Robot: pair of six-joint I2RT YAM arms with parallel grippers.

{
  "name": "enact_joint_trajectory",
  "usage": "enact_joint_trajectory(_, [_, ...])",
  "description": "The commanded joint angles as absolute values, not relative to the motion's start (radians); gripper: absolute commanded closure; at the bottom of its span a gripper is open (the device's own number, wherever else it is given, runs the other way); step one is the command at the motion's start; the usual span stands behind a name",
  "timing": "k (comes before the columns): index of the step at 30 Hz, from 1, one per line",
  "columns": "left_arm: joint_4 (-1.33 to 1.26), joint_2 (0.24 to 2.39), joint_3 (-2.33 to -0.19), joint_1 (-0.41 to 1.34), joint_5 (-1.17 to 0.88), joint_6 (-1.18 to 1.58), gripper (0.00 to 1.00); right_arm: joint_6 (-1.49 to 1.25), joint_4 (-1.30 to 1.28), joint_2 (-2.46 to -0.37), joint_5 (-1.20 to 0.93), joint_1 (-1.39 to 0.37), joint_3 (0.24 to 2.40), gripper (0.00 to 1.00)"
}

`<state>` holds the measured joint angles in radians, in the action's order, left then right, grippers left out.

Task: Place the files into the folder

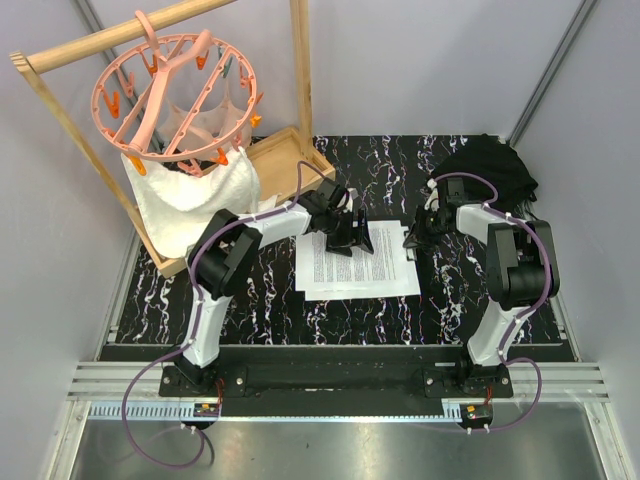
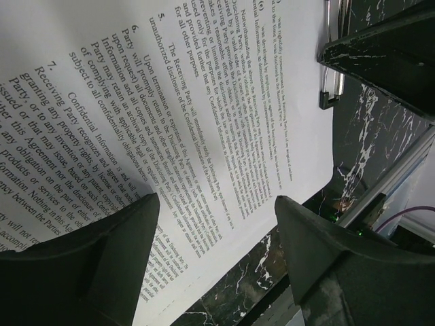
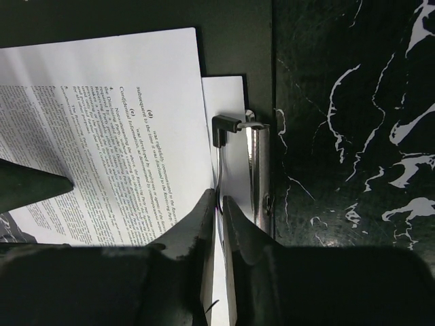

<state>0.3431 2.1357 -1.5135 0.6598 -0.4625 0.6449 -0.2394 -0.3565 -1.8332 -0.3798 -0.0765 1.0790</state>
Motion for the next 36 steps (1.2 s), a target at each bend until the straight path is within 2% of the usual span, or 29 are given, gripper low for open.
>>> enact_joint_trajectory(1, [0.314,2.194,-1.543,0.664,-0.440,0.632,0.24,-0.248,-0.319,-1.868,-0.363,-0.078,1.083,0.83])
enact_joint_trajectory(4, [0.316,2.197,-1.543,0.661,-0.437,0.632,0.24,-0.262,-0.304,-1.870,-0.374,-0.080,1.081,0.76])
enact_joint_trajectory(6, [0.318,2.197,-1.543,0.661,-0.436,0.630,0.24,-0.268,-0.299,-1.873,-0.380,-0.078,1.083,0.76])
enact_joint_trajectory(14, [0.337,2.192,-1.554,0.663,-0.443,0.620,0.25,-0.304,-0.255,-1.919,-0.485,-0.077,1.078,1.00])
enact_joint_trajectory(24, [0.376,2.152,-1.555,0.644,-0.425,0.617,0.25,-0.403,0.035,-1.836,-0.774,-0.006,0.942,1.00])
enact_joint_trajectory(32, [0.400,2.210,-1.583,0.637,-0.420,0.614,0.24,-0.555,0.259,-1.828,-0.948,0.034,0.851,1.00])
enact_joint_trajectory(36, [0.410,2.218,-1.580,0.634,-0.413,0.604,0.24,-0.679,0.482,-1.833,-1.031,0.049,0.789,1.00])
